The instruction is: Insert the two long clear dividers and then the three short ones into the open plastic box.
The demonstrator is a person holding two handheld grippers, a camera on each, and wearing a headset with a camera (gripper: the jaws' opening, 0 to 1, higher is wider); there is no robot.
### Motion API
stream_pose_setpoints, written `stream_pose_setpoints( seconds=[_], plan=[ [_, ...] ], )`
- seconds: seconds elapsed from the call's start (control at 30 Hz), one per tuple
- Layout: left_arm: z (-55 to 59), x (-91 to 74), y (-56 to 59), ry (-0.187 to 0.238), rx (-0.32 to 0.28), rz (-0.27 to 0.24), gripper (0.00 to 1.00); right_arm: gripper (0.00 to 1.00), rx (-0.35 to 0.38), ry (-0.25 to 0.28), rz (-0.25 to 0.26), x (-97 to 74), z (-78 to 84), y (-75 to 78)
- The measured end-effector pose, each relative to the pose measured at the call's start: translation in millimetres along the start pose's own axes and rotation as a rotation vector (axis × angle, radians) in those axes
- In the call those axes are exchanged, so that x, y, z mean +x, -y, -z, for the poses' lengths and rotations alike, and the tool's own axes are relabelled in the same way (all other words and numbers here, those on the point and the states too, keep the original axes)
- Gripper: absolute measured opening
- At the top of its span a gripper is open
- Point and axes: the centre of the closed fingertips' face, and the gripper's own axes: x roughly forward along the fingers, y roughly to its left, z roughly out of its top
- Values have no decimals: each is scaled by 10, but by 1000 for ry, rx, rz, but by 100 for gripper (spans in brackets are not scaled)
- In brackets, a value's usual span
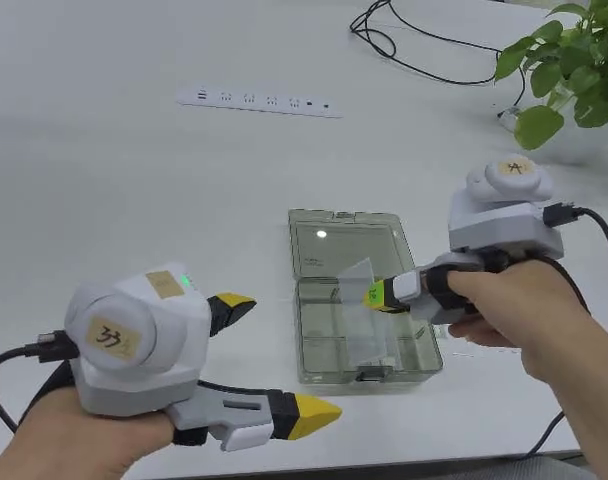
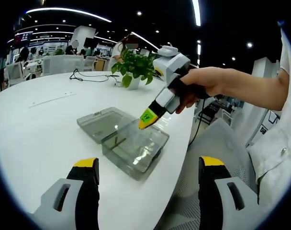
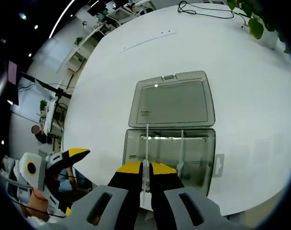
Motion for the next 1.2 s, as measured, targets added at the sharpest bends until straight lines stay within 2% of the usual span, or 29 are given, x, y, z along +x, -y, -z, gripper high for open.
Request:
stream_pose_setpoints(
  seconds=[0.1,0.43,0.8,1.0,1.2],
  plan=[
    [4,-2,-3,3,-10,1,87,6,0,-11,16,18,7,70],
    [4,10,-19,8,-24,0,87,6,9,-28,22,87,79,50],
    [5,24,-34,7,-34,-1,86,6,-19,-20,36,148,20,114],
    [25,35,-38,-1,-36,-1,86,6,-57,-15,61,158,14,130],
    [33,34,-52,-3,-36,-3,86,6,-134,-15,91,183,-2,96]
  ],
)
